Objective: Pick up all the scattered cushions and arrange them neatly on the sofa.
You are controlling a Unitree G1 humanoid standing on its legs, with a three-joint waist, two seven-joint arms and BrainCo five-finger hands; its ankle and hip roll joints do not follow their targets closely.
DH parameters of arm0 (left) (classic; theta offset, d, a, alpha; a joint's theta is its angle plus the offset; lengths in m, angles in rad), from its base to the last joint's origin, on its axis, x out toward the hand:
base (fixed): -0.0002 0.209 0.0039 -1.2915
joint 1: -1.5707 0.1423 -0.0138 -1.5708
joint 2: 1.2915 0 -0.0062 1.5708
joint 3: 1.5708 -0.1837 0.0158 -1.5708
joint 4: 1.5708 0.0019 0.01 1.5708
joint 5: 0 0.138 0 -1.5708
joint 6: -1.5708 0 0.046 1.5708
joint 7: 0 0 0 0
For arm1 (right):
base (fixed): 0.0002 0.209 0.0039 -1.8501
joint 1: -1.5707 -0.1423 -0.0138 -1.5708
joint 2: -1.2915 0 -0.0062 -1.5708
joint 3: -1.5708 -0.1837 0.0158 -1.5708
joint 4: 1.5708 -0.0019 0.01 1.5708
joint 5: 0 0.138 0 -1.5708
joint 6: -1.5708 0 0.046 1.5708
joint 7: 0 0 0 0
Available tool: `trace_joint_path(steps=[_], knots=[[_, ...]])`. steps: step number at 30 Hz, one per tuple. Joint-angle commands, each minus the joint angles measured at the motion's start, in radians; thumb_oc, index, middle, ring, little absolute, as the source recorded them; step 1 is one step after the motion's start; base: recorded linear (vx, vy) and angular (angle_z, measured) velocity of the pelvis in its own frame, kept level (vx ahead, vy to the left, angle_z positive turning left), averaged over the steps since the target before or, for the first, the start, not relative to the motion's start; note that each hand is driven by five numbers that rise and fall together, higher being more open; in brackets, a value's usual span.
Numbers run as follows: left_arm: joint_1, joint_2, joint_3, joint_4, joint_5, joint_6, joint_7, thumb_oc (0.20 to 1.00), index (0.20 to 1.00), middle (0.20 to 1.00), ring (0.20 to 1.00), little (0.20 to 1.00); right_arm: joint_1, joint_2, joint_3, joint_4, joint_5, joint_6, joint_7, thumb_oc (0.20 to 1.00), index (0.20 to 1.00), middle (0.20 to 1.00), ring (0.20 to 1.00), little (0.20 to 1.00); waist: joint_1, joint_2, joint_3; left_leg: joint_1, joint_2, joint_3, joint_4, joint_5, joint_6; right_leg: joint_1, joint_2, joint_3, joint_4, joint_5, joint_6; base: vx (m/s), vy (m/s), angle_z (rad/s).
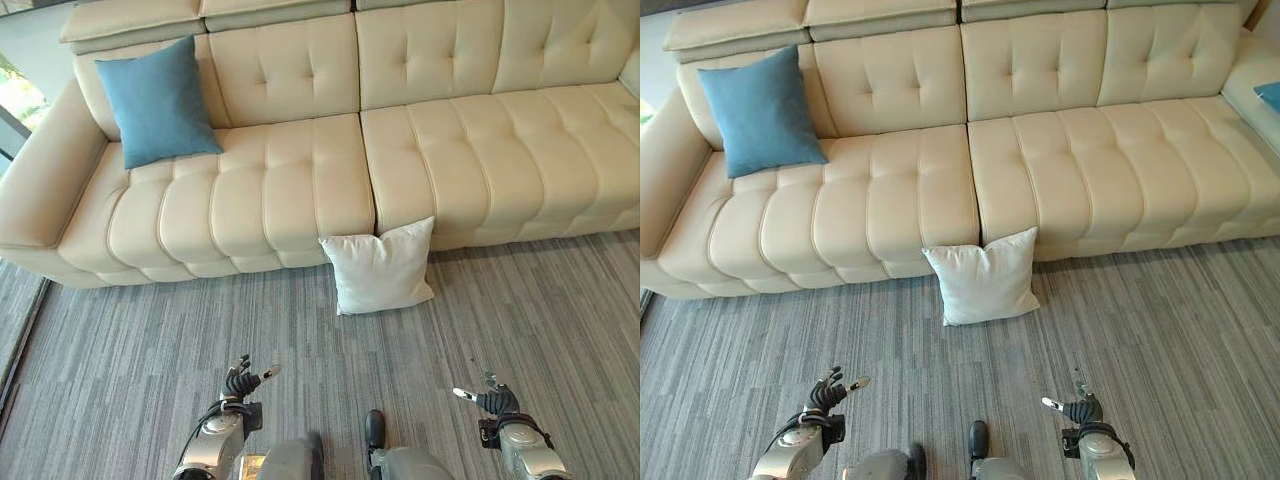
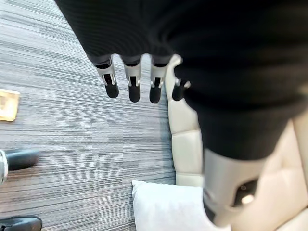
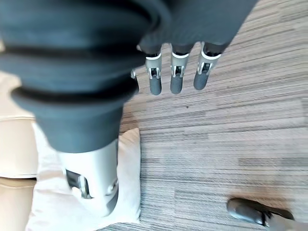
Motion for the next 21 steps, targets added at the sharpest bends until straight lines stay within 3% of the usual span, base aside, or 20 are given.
trace_joint_path(steps=[1, 3, 5, 10, 11, 12, 14, 15, 18, 21], knots=[[0.030, 0.000, -0.016, -0.004, 0.049, -0.010, 0.000, 1.000, 1.000, 1.000, 1.000, 1.000, -0.006, -0.050, 0.000, -0.006, -0.016, -0.014, -0.014, 1.000, 1.000, 1.000, 1.000, 1.000, -0.001, 0.028, -0.010, 0.029, -0.041, -0.047, -0.072, 0.113, 0.010, 0.026, 0.008, -0.048, 0.005, -0.149, 0.107, 0.18, -0.006, 0.12], [0.038, 0.005, -0.016, 0.005, 0.068, -0.005, -0.001, 1.000, 1.000, 1.000, 1.000, 1.000, -0.007, -0.046, 0.007, -0.003, -0.024, -0.014, -0.017, 1.000, 1.000, 1.000, 1.000, 1.000, 0.002, 0.034, -0.007, -0.015, -0.053, -0.037, -0.129, 0.171, -0.016, 0.053, 0.027, -0.037, 0.001, -0.157, 0.106, 0.24, 0.027, 0.08], [0.042, 0.007, -0.011, 0.009, 0.069, -0.003, 0.000, 1.000, 1.000, 1.000, 1.000, 1.000, -0.012, -0.046, 0.012, -0.002, -0.029, -0.012, -0.016, 1.000, 1.000, 1.000, 1.000, 1.000, 0.010, 0.035, -0.008, -0.018, -0.056, -0.038, -0.129, 0.180, -0.020, 0.064, 0.033, -0.020, 0.005, -0.164, 0.106, 0.23, 0.078, -0.22], [0.067, 0.004, 0.000, 0.038, 0.062, -0.006, 0.003, 1.000, 1.000, 1.000, 1.000, 1.000, -0.008, -0.036, 0.018, 0.006, -0.045, -0.009, -0.005, 1.000, 1.000, 1.000, 1.000, 1.000, 0.018, 0.021, -0.046, 0.049, -0.062, -0.040, -0.129, 0.134, 0.016, 0.116, 0.025, 0.016, 0.031, -0.215, 0.122, 0.29, 0.134, -0.43], [0.073, 0.010, 0.006, 0.037, 0.053, -0.006, 0.006, 1.000, 1.000, 1.000, 1.000, 1.000, -0.009, -0.024, 0.018, 0.017, -0.032, -0.013, 0.001, 1.000, 1.000, 1.000, 1.000, 1.000, 0.025, 0.012, -0.056, 0.080, -0.064, -0.025, -0.129, 0.104, 0.050, 0.100, 0.009, 0.024, 0.127, -0.239, 0.137, 0.32, 0.168, -0.09], [0.073, 0.010, 0.006, 0.037, 0.053, -0.006, 0.006, 1.000, 1.000, 1.000, 1.000, 1.000, -0.009, -0.024, 0.018, 0.017, -0.032, -0.014, 0.001, 1.000, 1.000, 1.000, 1.000, 1.000, 0.027, 0.011, -0.056, 0.081, -0.064, -0.024, -0.129, 0.103, 0.050, 0.098, 0.008, 0.026, 0.133, -0.242, 0.137, 0.27, 0.169, -0.19], [0.063, 0.020, 0.011, 0.047, 0.046, -0.003, 0.007, 1.000, 1.000, 1.000, 1.000, 1.000, -0.034, -0.015, 0.036, 0.040, -0.049, -0.010, 0.006, 1.000, 1.000, 1.000, 1.000, 1.000, 0.039, 0.008, -0.046, 0.119, -0.059, 0.015, -0.129, 0.069, 0.079, 0.002, -0.014, 0.027, 0.346, -0.236, 0.180, 0.15, 0.136, -0.48], [0.063, 0.020, 0.011, 0.047, 0.046, -0.003, 0.007, 1.000, 1.000, 1.000, 1.000, 1.000, -0.034, -0.015, 0.036, 0.040, -0.049, -0.010, 0.006, 1.000, 1.000, 1.000, 1.000, 1.000, 0.041, 0.007, -0.046, 0.118, -0.059, 0.017, -0.129, 0.068, 0.080, -0.003, -0.015, 0.030, 0.353, -0.239, 0.180, 0.11, 0.130, -0.64], [0.054, 0.036, 0.009, 0.053, 0.044, -0.002, 0.006, 1.000, 1.000, 1.000, 1.000, 1.000, -0.045, -0.002, 0.034, 0.048, -0.046, -0.008, 0.011, 1.000, 1.000, 1.000, 1.000, 1.000, 0.036, 0.011, -0.020, 0.175, -0.055, 0.065, -0.129, 0.025, 0.101, -0.135, -0.073, -0.015, 0.562, -0.172, 0.212, 0.15, 0.103, -0.69], [0.048, 0.039, 0.017, 0.047, 0.038, -0.005, 0.004, 1.000, 1.000, 1.000, 1.000, 1.000, -0.048, 0.005, 0.028, 0.057, -0.044, -0.002, 0.009, 1.000, 1.000, 1.000, 1.000, 1.000, 0.040, 0.031, -0.006, 0.198, -0.031, 0.101, -0.129, 0.000, 0.093, -0.172, -0.098, -0.060, 0.443, -0.158, 0.196, 0.17, 0.003, -0.52]])
